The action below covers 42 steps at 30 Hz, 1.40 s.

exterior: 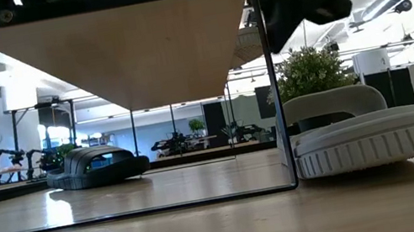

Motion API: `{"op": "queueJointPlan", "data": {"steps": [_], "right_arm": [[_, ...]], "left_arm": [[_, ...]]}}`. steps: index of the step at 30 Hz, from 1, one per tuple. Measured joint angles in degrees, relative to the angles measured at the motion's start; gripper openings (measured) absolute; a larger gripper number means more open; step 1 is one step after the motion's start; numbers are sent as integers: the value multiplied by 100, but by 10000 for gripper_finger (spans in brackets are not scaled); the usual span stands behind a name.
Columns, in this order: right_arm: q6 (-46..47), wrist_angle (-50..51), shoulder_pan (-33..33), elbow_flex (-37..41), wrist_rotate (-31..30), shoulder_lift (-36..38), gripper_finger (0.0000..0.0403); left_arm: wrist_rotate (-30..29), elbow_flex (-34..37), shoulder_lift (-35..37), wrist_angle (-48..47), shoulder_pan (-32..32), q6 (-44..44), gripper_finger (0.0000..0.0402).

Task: Pick and place slides into the shelf
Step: Put the right gray slide on the shelf

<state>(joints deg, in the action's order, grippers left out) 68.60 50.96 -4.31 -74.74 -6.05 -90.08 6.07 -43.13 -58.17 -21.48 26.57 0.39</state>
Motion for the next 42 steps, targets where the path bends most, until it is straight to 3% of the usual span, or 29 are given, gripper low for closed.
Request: {"op": "queueJointPlan", "data": {"steps": [13,19,35,42], "right_arm": [[-837,-427,746,0,-1,0,13],[-1044,-461,848,-2,2,0,13],[-1163,-211,824,-4,132,12,13],[-1741,504,187,-3,-163,251,13]], "left_arm": [[262,24,160,-196,-7,-302,0],[71,63,333,-604,-15,-300,0],[-73,116,612,-822,-11,-300,0],[-55,114,1232,-952,-44,-27,0]]}}
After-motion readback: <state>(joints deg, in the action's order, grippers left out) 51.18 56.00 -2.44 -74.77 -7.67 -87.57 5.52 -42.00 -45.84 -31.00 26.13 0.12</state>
